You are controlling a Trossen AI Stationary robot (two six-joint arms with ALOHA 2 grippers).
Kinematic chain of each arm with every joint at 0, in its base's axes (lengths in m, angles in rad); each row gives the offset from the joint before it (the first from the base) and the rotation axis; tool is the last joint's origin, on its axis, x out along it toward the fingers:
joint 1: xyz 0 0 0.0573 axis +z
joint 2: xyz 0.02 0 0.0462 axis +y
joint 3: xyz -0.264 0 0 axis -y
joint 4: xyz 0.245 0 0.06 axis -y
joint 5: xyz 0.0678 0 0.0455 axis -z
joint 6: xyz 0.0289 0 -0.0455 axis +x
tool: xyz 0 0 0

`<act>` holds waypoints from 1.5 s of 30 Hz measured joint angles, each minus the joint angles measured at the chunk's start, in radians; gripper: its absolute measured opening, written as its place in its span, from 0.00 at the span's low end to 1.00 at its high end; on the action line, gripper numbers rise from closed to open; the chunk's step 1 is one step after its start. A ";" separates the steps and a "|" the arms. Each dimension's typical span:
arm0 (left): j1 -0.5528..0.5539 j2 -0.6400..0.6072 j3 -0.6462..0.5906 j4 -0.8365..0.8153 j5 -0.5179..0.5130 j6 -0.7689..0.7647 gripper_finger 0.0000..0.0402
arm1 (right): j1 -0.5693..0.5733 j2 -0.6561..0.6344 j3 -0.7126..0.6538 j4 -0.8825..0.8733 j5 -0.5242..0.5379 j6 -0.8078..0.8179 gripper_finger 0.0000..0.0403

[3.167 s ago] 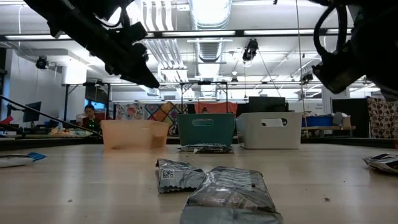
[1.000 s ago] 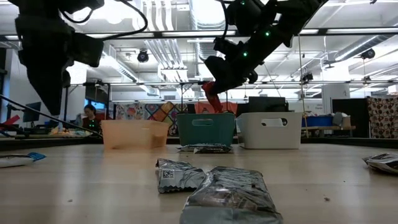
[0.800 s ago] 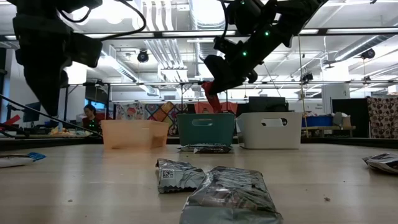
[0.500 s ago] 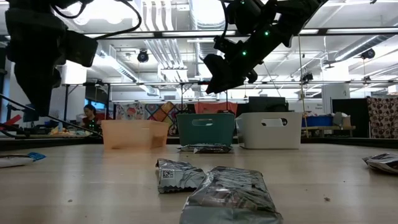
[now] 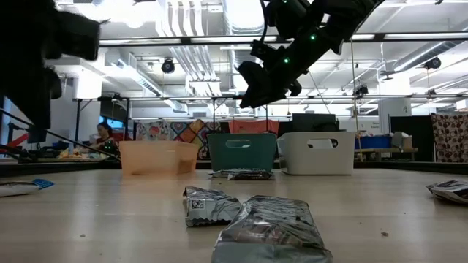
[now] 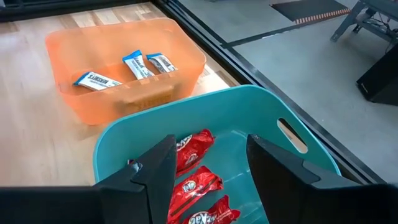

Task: Organize candy in baskets
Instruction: Put the white chocolate into the orange bin

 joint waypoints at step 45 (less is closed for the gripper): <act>-0.415 0.454 -0.005 0.127 -0.404 -0.345 0.30 | 0.001 0.000 0.001 -0.003 -0.029 0.013 0.46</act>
